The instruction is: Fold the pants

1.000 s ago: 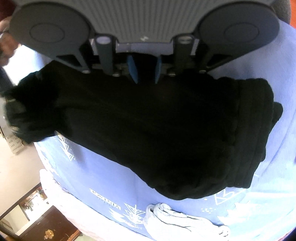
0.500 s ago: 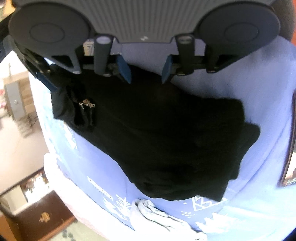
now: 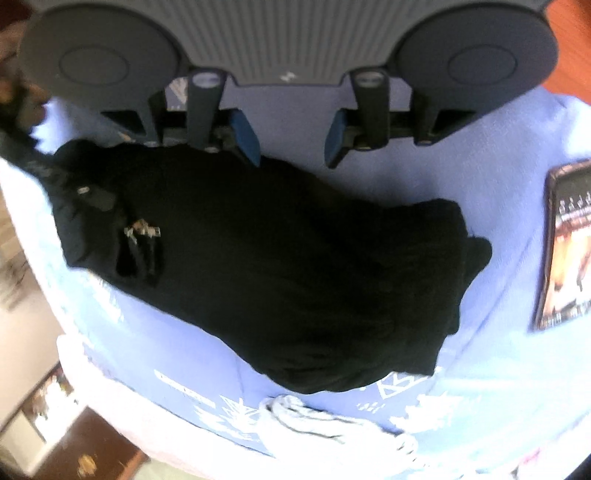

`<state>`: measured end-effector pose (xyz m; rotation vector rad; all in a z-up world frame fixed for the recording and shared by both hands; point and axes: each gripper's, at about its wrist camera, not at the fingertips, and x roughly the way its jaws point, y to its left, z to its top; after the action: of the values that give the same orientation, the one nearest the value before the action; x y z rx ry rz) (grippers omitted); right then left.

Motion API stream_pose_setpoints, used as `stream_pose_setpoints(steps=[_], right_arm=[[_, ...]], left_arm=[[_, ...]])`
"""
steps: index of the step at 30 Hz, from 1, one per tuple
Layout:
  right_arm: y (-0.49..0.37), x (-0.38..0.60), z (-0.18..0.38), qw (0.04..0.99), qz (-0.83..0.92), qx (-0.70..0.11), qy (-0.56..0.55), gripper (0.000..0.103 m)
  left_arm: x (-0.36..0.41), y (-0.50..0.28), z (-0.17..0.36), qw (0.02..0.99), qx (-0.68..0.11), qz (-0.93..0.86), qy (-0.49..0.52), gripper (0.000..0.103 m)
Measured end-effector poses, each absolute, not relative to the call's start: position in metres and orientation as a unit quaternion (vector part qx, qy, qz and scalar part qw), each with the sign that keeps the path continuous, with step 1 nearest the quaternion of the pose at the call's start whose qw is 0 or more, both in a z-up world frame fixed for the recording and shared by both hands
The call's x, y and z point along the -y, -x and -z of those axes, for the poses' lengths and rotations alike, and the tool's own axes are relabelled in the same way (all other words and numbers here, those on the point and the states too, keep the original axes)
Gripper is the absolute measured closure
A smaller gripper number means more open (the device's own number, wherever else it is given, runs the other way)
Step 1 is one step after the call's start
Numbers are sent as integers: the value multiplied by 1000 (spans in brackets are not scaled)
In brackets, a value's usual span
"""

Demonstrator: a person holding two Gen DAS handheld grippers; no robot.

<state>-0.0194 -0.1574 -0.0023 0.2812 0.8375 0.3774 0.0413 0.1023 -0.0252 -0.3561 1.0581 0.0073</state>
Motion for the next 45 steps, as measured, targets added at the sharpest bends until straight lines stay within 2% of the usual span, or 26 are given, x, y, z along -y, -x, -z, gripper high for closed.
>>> stream_pose_setpoints(steps=[12, 23, 32, 45], right_arm=[[107, 202, -14, 890, -120, -393, -200, 72], [107, 180, -14, 889, -127, -404, -176, 72], [103, 173, -7, 881, -122, -421, -177, 72], [106, 168, -5, 876, -102, -434, -186, 66]], left_arm=[[-45, -30, 22, 869, -490, 1, 70, 59], [-7, -18, 24, 880, -473, 39, 25, 60], [-9, -13, 31, 881, -472, 33, 22, 60], [-11, -1, 33, 886, -459, 56, 26, 59]])
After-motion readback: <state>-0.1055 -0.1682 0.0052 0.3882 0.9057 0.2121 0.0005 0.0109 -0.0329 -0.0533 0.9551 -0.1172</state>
